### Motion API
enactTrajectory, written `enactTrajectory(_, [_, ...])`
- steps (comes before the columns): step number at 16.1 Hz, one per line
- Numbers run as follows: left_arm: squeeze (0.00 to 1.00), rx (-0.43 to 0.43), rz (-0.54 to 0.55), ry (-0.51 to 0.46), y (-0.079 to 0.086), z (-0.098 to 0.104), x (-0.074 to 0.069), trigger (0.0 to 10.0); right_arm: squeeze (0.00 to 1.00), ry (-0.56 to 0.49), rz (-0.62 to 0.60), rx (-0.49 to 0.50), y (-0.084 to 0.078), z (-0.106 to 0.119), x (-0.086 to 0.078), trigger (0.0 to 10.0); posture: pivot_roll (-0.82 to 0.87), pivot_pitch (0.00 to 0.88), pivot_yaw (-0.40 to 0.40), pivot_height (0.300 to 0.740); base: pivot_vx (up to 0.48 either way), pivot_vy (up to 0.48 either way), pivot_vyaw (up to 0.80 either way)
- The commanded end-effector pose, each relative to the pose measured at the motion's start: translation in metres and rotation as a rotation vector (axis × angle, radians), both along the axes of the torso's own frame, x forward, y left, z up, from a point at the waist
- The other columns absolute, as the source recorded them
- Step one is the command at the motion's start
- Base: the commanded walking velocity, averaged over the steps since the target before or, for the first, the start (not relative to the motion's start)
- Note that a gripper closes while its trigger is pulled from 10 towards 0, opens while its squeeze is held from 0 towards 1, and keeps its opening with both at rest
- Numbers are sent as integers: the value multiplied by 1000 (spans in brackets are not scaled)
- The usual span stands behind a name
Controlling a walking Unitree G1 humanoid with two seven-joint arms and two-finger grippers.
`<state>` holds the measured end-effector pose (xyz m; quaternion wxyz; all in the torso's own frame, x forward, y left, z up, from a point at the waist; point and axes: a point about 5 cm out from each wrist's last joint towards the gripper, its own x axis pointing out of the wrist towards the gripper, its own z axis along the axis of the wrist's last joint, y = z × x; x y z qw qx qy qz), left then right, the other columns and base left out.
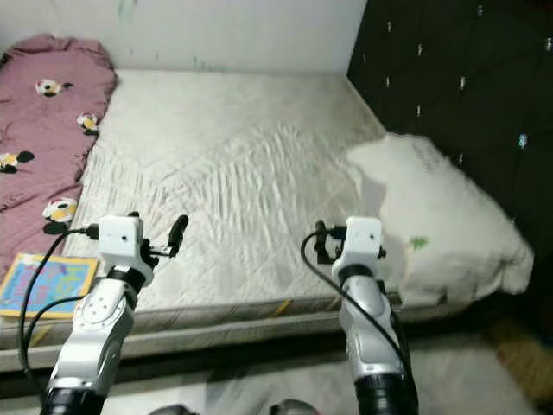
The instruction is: Clean up the room
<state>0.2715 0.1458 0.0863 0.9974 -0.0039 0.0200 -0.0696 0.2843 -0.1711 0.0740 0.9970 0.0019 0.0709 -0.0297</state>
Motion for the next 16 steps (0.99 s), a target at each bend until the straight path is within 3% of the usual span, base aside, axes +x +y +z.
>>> enactTrajectory(1, [0, -7, -15, 4, -5, 0, 0, 10000, 0, 10, -20, -6, -6, -2, -2, 10000, -37, 0, -55, 740, 0, 476, 0])
enactTrajectory(8, [0, -5, -25, -19, -6, 3, -1, 10000, 0, 13, -20, -5, -6, -2, -4, 10000, -37, 0, -54, 740, 0, 469, 0])
enactTrajectory(16, [0, -11, -51, -36, -8, 5, -3, 10000, 0, 19, -14, -8, -5, -3, -4, 10000, -36, 0, -54, 740, 33, 0, 0])
